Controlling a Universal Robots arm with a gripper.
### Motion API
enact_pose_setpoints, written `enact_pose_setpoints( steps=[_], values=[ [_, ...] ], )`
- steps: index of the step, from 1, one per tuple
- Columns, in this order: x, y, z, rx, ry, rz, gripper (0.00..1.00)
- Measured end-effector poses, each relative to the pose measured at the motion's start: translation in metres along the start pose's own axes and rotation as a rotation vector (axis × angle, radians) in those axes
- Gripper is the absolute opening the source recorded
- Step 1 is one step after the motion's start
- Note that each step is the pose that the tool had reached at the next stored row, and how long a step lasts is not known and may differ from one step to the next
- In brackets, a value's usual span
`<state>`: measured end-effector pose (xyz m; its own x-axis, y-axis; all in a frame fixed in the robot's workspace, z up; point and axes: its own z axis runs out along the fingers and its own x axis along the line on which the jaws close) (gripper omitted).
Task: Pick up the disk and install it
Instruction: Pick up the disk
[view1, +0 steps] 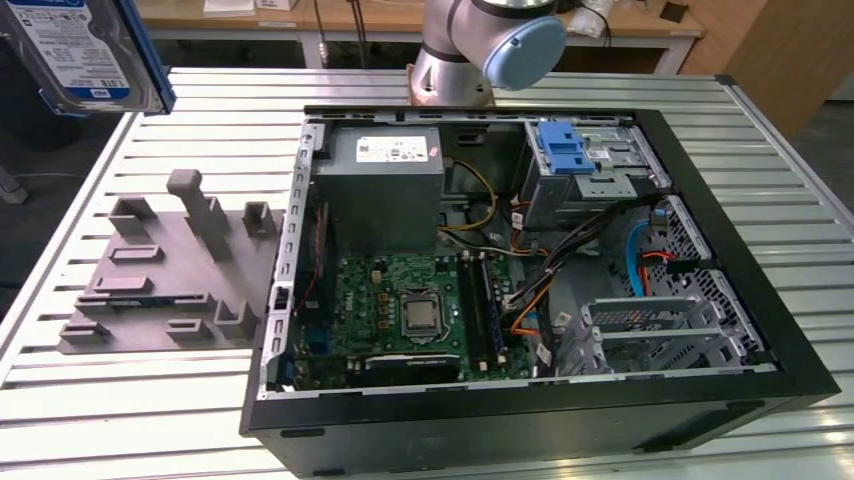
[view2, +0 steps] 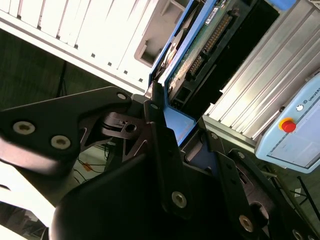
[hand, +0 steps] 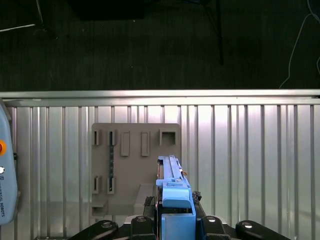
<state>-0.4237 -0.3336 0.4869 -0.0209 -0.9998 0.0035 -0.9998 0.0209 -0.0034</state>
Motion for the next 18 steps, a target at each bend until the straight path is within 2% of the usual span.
enact_pose_setpoints(
  steps=[4,18],
  values=[
    [0.0,-0.0008,0.0,0.0001,0.0,0.0,0.36],
    [0.0,-0.0098,0.0,-0.0001,0.0,0.0,0.36]
  ],
)
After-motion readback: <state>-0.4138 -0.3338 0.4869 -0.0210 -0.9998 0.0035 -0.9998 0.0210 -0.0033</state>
